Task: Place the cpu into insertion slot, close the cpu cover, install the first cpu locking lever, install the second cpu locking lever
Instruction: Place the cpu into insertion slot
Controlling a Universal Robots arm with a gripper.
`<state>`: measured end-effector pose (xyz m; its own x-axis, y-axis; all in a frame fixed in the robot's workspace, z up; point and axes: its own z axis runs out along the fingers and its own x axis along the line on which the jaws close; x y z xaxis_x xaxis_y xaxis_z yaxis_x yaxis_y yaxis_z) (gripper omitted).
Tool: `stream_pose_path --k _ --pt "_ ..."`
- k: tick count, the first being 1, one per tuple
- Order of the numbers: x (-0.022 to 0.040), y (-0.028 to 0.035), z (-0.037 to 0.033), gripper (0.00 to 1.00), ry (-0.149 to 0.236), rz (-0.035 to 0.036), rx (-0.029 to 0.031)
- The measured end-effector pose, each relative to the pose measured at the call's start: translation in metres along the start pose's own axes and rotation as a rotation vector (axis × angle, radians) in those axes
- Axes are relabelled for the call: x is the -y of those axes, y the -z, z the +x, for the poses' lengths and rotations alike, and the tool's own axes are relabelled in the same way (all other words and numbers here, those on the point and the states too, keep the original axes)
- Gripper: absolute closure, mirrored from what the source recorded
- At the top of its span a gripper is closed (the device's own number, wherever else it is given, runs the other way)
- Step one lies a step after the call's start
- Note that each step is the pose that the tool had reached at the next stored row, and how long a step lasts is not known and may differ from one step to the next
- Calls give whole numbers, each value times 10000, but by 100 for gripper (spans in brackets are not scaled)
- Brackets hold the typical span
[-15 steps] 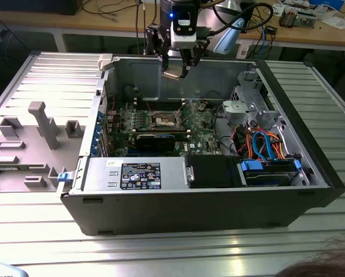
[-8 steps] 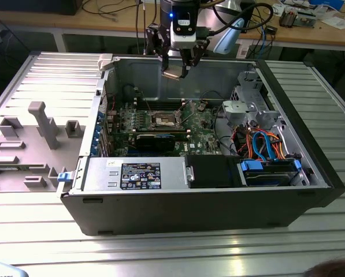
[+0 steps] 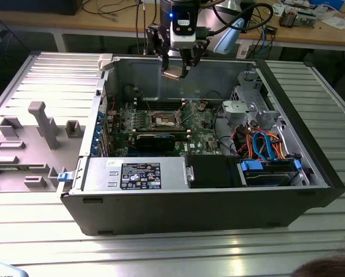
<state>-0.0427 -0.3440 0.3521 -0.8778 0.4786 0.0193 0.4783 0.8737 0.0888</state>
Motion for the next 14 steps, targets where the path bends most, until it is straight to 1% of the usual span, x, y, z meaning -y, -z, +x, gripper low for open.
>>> stream_pose_path --k 14 --pt "0 0 0 46 -127 -2 11"
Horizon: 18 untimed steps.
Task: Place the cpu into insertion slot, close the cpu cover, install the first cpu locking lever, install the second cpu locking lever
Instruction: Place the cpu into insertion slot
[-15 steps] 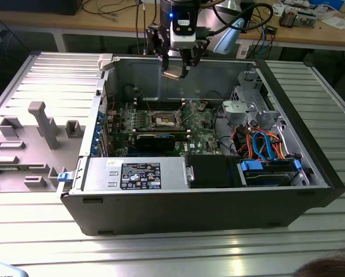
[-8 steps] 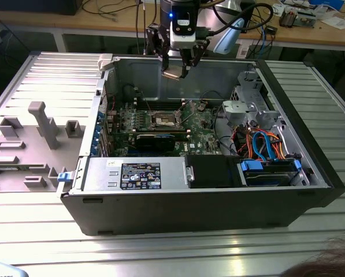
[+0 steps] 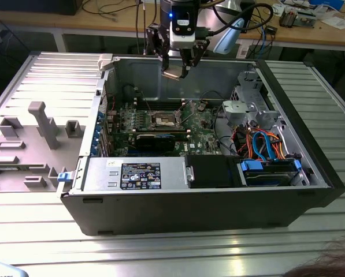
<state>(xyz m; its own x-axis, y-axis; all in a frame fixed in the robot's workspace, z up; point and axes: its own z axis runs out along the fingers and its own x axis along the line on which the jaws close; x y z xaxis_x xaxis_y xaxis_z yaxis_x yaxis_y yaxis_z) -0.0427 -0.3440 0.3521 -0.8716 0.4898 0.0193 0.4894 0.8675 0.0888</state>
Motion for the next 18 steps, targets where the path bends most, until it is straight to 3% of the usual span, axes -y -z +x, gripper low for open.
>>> stream_pose_path --k 18 --pt "0 0 0 46 -155 -3 14"
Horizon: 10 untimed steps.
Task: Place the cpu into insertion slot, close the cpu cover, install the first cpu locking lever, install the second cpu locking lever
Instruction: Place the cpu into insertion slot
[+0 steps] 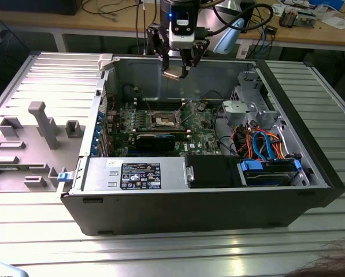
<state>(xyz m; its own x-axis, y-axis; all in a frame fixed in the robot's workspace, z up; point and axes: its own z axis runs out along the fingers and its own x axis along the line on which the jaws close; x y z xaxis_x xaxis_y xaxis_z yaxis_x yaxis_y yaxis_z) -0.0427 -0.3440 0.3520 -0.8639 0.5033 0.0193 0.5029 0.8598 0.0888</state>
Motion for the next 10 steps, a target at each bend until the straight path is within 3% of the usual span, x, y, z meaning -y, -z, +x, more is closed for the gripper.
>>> stream_pose_path --k 10 --pt "0 0 0 46 -103 -2 9"
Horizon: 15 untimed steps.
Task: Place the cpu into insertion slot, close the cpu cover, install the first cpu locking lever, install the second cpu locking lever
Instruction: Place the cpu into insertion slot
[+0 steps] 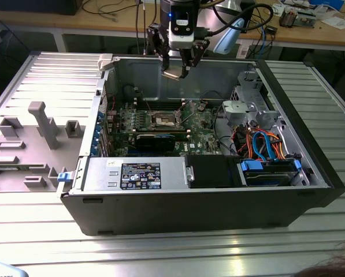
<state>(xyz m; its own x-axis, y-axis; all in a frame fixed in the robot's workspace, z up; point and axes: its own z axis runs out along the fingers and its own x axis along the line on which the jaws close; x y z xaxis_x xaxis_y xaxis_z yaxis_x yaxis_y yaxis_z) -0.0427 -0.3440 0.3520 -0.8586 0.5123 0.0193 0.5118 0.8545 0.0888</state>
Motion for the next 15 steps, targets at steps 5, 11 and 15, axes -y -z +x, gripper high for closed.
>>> stream_pose_path --k 5,11,15 --pt "0 0 0 46 -36 0 3" --pt "0 0 0 46 -98 -2 9" --pt "0 0 0 46 -130 -2 12"
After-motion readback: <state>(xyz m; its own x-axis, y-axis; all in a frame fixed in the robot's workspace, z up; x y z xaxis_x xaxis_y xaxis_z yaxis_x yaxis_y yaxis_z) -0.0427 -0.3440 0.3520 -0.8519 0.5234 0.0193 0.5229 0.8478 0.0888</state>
